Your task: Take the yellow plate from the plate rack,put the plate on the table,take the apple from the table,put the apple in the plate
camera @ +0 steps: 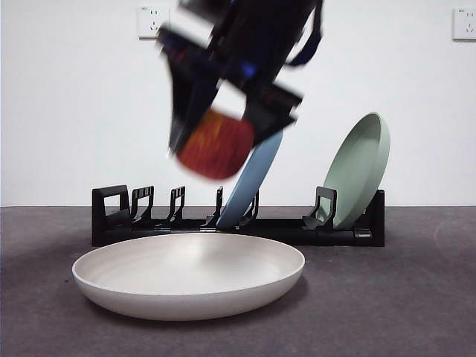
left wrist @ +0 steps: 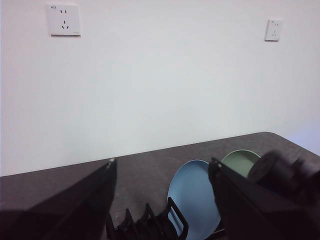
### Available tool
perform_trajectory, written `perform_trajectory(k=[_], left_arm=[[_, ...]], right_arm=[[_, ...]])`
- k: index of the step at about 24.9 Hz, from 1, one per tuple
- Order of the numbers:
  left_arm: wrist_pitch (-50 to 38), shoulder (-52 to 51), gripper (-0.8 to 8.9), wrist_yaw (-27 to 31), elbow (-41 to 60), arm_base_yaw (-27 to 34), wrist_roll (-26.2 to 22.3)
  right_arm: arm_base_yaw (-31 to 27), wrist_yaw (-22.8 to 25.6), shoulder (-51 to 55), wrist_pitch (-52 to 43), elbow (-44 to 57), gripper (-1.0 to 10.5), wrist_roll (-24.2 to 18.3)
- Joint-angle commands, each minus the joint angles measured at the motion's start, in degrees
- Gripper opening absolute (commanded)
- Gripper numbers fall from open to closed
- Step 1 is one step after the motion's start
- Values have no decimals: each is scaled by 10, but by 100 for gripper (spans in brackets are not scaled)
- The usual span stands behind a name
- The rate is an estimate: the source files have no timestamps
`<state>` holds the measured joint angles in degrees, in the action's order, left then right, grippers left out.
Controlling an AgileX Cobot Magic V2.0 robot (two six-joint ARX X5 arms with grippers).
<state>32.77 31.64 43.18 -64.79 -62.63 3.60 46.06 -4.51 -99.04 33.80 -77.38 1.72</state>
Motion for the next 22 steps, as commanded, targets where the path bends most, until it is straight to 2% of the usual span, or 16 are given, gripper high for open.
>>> perform_trajectory(k=[1, 6, 11, 12, 16, 17, 18, 22], left_arm=[[0, -2, 315, 2, 2, 1, -6], [10, -2, 315, 2, 2, 1, -6], [30, -2, 315, 3, 2, 1, -2], [31, -2, 315, 2, 2, 1, -2], [33, -2, 315, 2, 2, 1, -2], [34, -2, 315, 2, 2, 1, -2], [34, -2, 315, 2, 2, 1, -2], [37, -2, 315, 2, 2, 1, -1]], right_arm=[[18, 0, -45, -2, 2, -12, 3], [33, 19, -113, -3, 2, -12, 3], [34, 38, -120, -3, 2, 19, 3], [34, 38, -120, -3, 2, 80, 3], [34, 38, -120, -3, 2, 518, 3], [34, 38, -120, -3, 2, 589, 3], [34, 38, -120, -3, 2, 631, 3], [34, 34, -120, -3, 2, 637, 3]])
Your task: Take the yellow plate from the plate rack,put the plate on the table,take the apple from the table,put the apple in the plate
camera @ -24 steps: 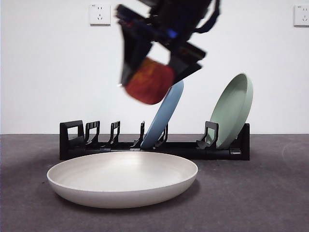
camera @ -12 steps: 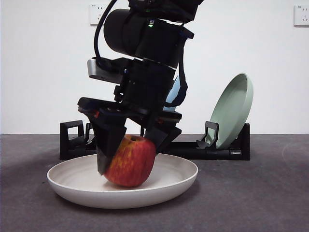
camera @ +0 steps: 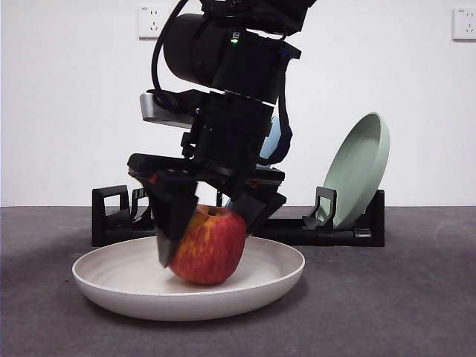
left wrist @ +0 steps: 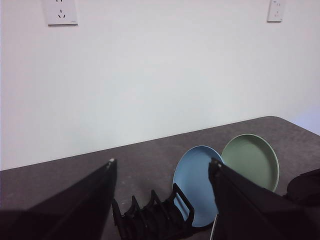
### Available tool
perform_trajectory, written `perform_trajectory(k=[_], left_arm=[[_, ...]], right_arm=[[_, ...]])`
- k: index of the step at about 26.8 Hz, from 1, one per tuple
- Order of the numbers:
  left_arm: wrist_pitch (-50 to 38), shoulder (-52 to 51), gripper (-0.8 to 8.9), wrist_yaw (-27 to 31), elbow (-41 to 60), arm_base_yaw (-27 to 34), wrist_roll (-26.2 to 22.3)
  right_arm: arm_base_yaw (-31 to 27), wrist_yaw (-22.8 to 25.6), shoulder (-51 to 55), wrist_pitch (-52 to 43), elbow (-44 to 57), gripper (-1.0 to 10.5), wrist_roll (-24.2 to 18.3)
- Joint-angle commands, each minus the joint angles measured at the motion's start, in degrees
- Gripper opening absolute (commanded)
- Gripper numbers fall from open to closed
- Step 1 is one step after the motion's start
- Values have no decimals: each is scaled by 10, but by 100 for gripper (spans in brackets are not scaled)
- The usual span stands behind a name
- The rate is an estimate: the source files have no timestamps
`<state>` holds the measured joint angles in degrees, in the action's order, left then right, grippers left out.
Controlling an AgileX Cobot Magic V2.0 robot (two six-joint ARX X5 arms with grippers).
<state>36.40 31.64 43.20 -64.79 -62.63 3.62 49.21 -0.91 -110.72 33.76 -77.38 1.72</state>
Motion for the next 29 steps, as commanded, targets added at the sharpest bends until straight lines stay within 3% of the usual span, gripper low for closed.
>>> perform_trajectory(k=[1, 9, 19, 21, 24, 27, 29], left_arm=[[2, -2, 315, 2, 2, 1, -1], [23, 3, 315, 2, 2, 1, 14], [22, 90, 315, 2, 2, 1, 10], [22, 115, 314, 2, 2, 1, 6], [19, 163, 298, -1, 2, 2, -23], [18, 211, 150, -22, 2, 3, -68], [19, 239, 0, -65, 2, 10, -96]], right_arm=[[3, -2, -3, -3, 2, 635, 3], [3, -2, 23, -3, 1, 630, 3], [-8, -1, 158, 24, 1, 619, -4], [-17, 0, 189, 35, 1, 545, -4], [-31, 0, 236, 54, 1, 309, -4], [-49, 0, 278, 78, 1, 27, -4], [-61, -1, 303, 95, 1, -14, -15]])
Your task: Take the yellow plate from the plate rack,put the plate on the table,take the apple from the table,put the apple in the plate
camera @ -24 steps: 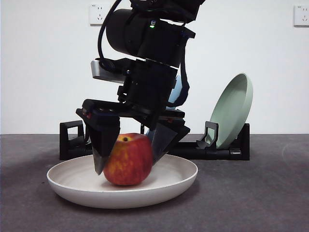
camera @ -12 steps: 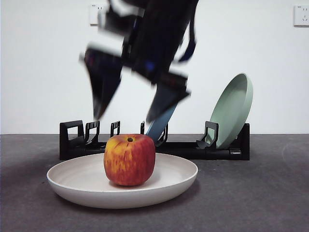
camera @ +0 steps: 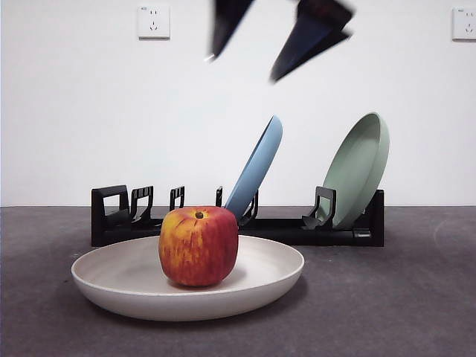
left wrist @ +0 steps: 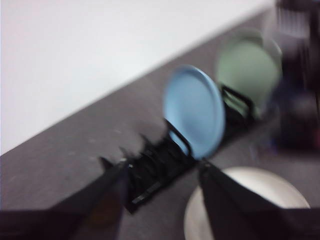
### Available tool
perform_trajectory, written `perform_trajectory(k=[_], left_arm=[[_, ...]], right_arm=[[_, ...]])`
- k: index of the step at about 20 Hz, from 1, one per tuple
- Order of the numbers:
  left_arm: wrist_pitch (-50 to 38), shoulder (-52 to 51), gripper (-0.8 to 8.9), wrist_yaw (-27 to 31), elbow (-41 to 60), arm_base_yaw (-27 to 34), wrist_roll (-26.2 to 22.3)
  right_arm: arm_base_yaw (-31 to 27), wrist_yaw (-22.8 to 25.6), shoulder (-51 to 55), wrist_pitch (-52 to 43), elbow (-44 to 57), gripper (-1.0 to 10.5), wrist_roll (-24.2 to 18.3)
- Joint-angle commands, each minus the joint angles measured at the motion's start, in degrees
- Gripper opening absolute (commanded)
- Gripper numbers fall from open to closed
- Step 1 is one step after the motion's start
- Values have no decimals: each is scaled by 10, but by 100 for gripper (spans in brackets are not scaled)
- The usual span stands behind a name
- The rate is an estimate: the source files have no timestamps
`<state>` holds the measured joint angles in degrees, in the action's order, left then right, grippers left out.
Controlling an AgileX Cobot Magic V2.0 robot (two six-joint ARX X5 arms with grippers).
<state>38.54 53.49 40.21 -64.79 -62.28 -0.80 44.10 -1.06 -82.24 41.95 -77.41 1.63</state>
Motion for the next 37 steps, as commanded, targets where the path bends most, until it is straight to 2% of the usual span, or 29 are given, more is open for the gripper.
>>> perform_trajectory(k=[1, 6, 8, 13, 15, 17, 21, 25, 29, 34, 36, 37], left_arm=[[-3, 42, -9, -80, 2, 17, -70], [58, 102, -9, -311, 2, 111, -207], [91, 105, -9, -337, 2, 159, -229], [48, 100, -9, -350, 3, 309, -120], [8, 93, -9, -361, 7, 344, -68], [-37, 74, -9, -359, 31, 362, -49], [-110, 5, -9, -358, 135, 369, -27], [-198, -88, -9, -356, 275, 369, 37], [-261, -170, -9, -308, 386, 368, 94], [-277, -217, -9, -300, 418, 367, 101], [-264, -217, -8, -299, 418, 367, 108], [-257, -214, -2, -299, 418, 367, 108]], right_arm=[[-20, 1, 40, 29, 1, -12, -24], [-86, 1, 115, 115, 1, -12, -77], [-122, 1, 130, 143, 1, -12, -77], [-227, -5, 152, 147, 7, -12, -63], [-251, -5, 170, 120, 27, -12, -53], [-268, -5, 202, 72, 70, -12, -48], [-273, -5, 284, -35, 203, -12, -13], [-266, -4, 373, -150, 347, -12, 42], [-251, 2, 457, -221, 452, -12, 83], [-238, 29, 503, -231, 493, -12, 106], [-238, 29, 500, -231, 493, -8, 169], [-238, 29, 500, -231, 493, 2, 183]])
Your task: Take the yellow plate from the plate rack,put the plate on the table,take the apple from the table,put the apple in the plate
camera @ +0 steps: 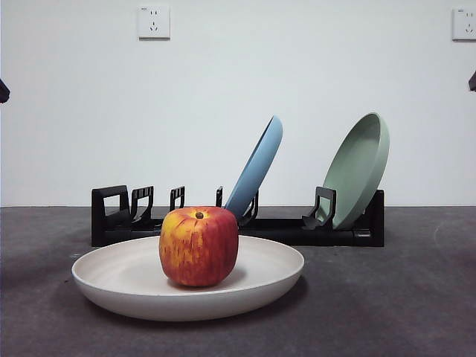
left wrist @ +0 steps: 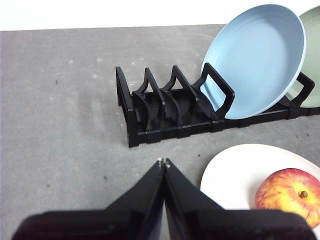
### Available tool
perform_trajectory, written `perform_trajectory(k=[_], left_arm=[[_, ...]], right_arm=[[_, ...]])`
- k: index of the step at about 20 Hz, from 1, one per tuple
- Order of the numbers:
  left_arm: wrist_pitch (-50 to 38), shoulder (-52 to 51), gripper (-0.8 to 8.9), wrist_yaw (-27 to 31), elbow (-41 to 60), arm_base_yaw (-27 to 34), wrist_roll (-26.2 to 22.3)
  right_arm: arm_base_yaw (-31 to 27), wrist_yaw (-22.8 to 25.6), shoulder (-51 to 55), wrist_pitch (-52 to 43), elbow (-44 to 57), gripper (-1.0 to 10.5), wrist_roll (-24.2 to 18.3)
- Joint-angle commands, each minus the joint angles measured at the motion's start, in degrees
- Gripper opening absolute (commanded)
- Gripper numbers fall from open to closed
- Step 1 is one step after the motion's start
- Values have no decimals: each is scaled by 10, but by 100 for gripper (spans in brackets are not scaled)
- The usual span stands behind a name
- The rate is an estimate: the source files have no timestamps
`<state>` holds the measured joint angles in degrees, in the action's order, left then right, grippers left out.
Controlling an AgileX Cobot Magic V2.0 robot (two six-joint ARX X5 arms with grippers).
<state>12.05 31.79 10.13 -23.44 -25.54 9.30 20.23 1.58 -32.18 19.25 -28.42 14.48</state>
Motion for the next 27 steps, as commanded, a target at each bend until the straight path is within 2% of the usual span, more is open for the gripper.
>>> perform_trajectory(k=[1, 11, 13, 14, 17, 21, 27], left_arm=[[13, 4, -2, 2, 5, 0, 7], [30, 4, -2, 2, 5, 0, 7], [52, -29, -2, 37, 5, 8, -36], [56, -53, -2, 51, 5, 16, -36], [56, -127, -2, 45, 9, 56, -39], [52, -221, -2, 41, 61, 115, -79], [-19, -309, -2, -89, 182, 183, -97]], right_arm=[[0, 3, -1, -4, 3, 2, 54], [0, 3, 0, -3, 3, 2, 54], [0, 3, 0, -3, 3, 1, 54], [0, 3, -1, -3, 3, 1, 54], [0, 3, 0, -3, 3, 1, 54], [0, 3, 0, -3, 3, 2, 54], [0, 3, 0, -3, 3, 1, 54]])
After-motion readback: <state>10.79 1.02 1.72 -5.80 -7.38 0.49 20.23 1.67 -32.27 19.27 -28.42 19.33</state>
